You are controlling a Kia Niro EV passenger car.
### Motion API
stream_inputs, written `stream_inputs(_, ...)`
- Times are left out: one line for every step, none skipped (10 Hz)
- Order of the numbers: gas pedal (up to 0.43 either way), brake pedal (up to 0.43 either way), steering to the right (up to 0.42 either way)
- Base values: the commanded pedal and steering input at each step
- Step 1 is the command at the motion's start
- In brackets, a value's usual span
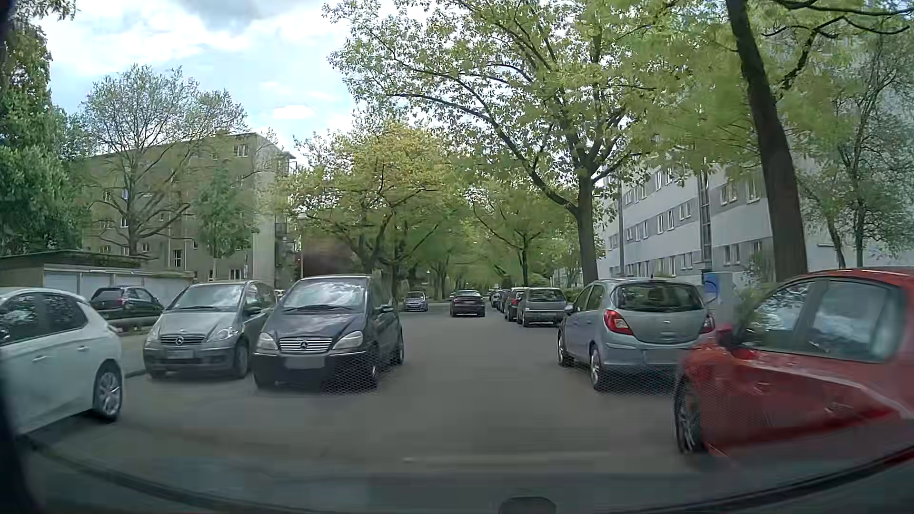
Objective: Follow the waypoints while adhering to traffic rules and regulations
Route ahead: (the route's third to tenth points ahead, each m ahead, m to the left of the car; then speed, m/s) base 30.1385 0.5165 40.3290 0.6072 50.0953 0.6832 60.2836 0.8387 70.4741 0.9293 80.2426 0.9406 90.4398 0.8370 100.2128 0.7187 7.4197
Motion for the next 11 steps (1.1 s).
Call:
stream_inputs(0.228,0.024,-0.022)
stream_inputs(0.228,0.024,-0.022)
stream_inputs(0.228,0.024,-0.022)
stream_inputs(0.228,0.024,-0.022)
stream_inputs(0.228,0.024,-0.021)
stream_inputs(0.228,0.024,-0.019)
stream_inputs(0.228,0.024,-0.014)
stream_inputs(0.228,0.024,-0.009)
stream_inputs(0.228,0.024,-0.006)
stream_inputs(0.228,0.024,-0.006)
stream_inputs(0.228,0.024,-0.006)
